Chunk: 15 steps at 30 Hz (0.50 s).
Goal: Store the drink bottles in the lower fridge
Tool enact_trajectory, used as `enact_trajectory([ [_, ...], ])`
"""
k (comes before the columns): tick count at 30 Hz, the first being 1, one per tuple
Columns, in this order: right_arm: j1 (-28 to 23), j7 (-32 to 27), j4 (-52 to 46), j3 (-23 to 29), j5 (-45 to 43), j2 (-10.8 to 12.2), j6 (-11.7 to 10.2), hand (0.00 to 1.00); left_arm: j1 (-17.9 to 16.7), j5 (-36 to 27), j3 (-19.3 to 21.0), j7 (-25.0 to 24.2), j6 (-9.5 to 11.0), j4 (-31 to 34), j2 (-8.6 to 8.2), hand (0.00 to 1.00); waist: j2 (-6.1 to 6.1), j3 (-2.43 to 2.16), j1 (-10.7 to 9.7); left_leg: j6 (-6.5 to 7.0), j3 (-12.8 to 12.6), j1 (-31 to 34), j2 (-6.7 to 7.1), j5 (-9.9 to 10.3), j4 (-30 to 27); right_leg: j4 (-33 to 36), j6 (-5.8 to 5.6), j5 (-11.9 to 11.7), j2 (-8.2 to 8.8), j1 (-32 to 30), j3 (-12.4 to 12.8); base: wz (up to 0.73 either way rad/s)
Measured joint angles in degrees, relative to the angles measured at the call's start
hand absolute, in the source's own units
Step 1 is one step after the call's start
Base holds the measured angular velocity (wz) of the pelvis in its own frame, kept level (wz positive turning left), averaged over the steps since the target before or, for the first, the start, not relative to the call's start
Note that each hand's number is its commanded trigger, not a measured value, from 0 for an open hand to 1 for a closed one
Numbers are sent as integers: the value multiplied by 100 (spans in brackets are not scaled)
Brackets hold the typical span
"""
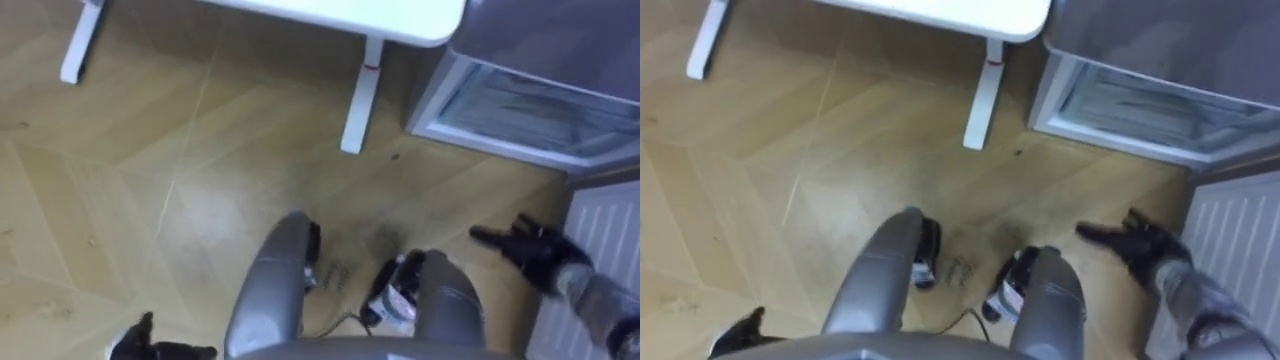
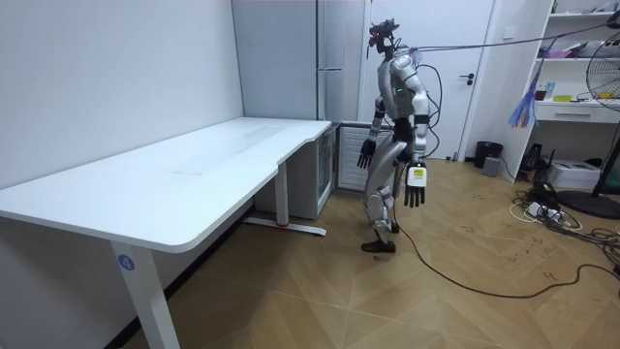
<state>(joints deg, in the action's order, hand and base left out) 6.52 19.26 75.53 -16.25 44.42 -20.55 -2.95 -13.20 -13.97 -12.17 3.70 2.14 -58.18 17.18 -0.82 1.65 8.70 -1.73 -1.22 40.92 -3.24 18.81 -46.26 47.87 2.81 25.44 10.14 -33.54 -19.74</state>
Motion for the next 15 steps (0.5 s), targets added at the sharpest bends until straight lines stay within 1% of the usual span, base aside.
enact_trajectory([
  [1, -123, -47, 12, -5, 5, 134, 3, 0, 23, 19, 3, 68, 0, -2, -56, 0, 28, 6, -91, 9, -46, -262, 17, -40, 230, -214, -44, -34, -23, 242, -1, 5],
  [2, -205, -105, 9, 8, -1, 237, 18, 0, 29, 140, 30, 142, 0, -3, -107, 0, 82, 8, -139, 8, -48, -531, 74, -80, 462, -407, -77, -61, -27, 472, 4, 7],
  [4, -380, -161, 13, 91, -22, 333, 53, 0, 27, 355, 113, 232, 4, -19, -191, 0, 107, 8, -252, 4, -31, -859, 95, -91, 711, -729, -131, -101, -36, 834, -51, 8],
  [5, -528, -191, 9, 212, -19, 394, 47, 0, 5, 432, 172, 288, 2, -32, -251, 0, 132, 8, -353, -2, -27, -1107, 99, -109, 892, -968, -172, -150, -74, 1123, -99, 10],
  [6, -710, -194, -5, 294, -44, 450, 47, 0, -71, 465, 211, 365, 1, -39, -308, 0, 199, -20, -388, 0, -61, -1384, 107, -123, 1111, -1231, -220, -190, -127, 1389, -95, 4],
  [7, -797, -205, -7, 328, -75, 480, 49, 0, -114, 466, 239, 369, -3, -50, -332, 0, 234, -49, -387, -3, -78, -1516, 106, -125, 1194, -1355, -235, -218, -147, 1513, -95, -7],
  [9, -1063, -244, -40, 454, -399, 559, 49, 0, -148, 562, 321, 370, -19, -192, -388, 0, 309, -100, -458, -10, -100, -1942, 91, -129, 1494, -1864, -295, -345, -287, 2019, -125, -5],
  [10, -1113, -270, -45, 472, -461, 576, 47, 0, -145, 606, 330, 372, -19, -223, -392, 0, 326, -112, -481, -10, -100, -2047, 90, -129, 1565, -1982, -315, -382, -323, 2135, -98, 0],
  [11, -1190, -321, -50, 510, -555, 601, 43, 0, -138, 682, 443, 380, -19, -259, -438, 0, 339, -125, -535, -12, -98, -2269, 87, -131, 1735, -2190, -337, -475, -389, 2364, -70, -4],
  [12, -1251, -366, -58, 552, -660, 620, 25, 0, -121, 691, 555, 444, -16, -274, -498, 0, 331, -127, -571, -13, -94, -2507, 89, -132, 1915, -2451, -368, -572, -442, 2599, -32, -3],
  [14, -1339, -428, -56, 628, -706, 670, -2, 0, -28, 688, 582, 477, -3, -341, -522, 0, 328, -130, -596, -12, -100, -2829, 104, -133, 2149, -2822, -424, -687, -505, 2953, -4, -5],
  [15, -1345, -459, -44, 637, -685, 720, -1, 0, 15, 684, 588, 507, 13, -368, -522, 0, 328, -128, -668, -9, -96, -3028, 112, -136, 2297, -3020, -440, -763, -537, 3152, 17, -8],
])
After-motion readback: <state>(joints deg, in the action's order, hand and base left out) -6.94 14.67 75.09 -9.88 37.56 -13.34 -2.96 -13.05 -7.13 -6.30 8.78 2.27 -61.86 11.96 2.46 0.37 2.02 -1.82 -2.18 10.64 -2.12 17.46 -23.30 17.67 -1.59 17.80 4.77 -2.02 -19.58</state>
